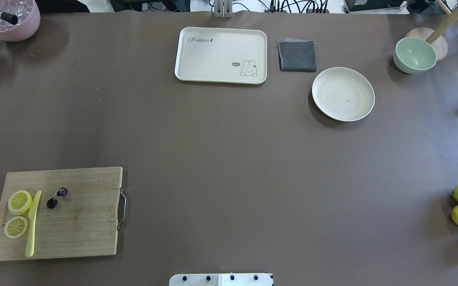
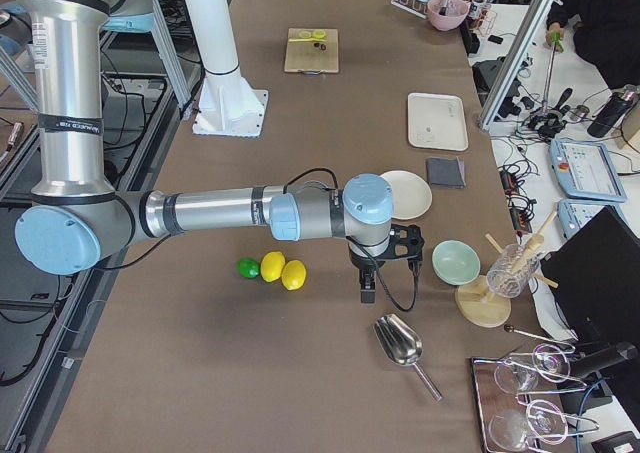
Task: Place red cherry on plate
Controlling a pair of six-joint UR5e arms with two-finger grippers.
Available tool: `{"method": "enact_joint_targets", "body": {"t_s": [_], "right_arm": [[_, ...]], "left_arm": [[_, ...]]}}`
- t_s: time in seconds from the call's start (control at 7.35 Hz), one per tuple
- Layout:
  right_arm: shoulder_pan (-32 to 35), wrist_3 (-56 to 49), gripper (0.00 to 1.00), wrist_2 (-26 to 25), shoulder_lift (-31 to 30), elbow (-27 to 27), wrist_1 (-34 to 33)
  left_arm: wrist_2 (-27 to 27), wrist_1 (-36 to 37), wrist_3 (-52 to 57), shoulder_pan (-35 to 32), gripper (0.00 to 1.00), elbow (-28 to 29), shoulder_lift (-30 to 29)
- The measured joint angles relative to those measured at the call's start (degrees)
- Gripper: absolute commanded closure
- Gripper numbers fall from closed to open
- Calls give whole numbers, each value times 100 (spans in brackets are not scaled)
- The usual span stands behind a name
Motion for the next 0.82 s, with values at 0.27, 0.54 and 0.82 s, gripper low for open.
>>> {"method": "enact_joint_targets", "body": {"t_s": [0.27,0.54,0.82], "right_arm": [[-243,52,0,-25,58,-103,485],[-511,308,0,-43,290,-412,1166],[-1038,970,0,-123,610,-773,1953]], "left_arm": [[-4,-4,0,14,2,5,-10],[-4,-2,0,26,2,31,-33],[-10,-8,0,29,2,79,-38]]}}
